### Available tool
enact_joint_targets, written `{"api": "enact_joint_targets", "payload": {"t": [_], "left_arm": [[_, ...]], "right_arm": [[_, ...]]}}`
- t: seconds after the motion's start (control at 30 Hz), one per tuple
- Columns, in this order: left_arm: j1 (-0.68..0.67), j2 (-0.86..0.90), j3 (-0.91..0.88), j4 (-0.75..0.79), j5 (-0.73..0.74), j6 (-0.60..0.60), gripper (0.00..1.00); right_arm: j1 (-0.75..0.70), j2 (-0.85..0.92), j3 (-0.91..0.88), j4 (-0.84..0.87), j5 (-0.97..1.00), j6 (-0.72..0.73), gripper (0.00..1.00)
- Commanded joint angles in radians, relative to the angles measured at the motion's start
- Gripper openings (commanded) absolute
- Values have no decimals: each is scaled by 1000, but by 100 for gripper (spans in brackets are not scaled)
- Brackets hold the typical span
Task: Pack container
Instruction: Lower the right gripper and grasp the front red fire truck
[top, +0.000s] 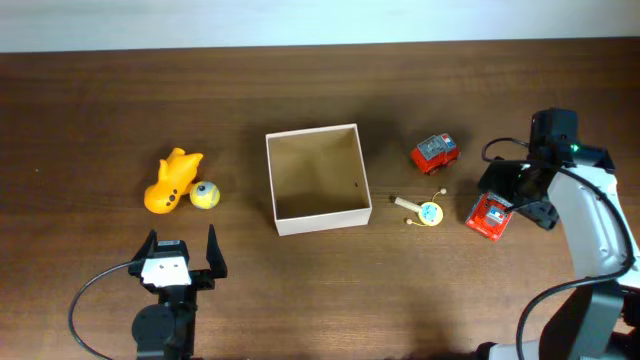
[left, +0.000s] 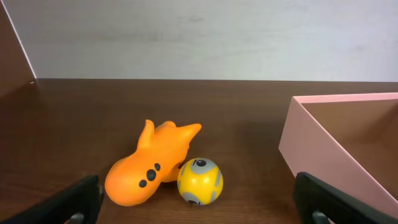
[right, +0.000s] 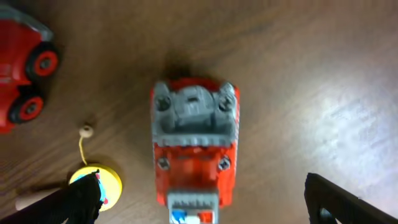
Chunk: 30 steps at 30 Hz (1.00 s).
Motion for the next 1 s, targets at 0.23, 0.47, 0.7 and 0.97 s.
{"api": "enact_joint_targets", "payload": {"t": [0.23,0.47,0.7,0.97], "left_arm": [[-3,-8,-5,-1,11,-3,99],[-3,-8,-5,-1,11,-3,99],[-3,-8,-5,-1,11,-3,99],[-3,-8,-5,-1,11,-3,99]], "right_arm": [[-4,35,-97,114,-24,-67,99],[-4,35,-167,169,-50,-67,99],[-4,35,-217,296,-42,-75,99],[-4,35,-238,332,-42,-75,100]]}}
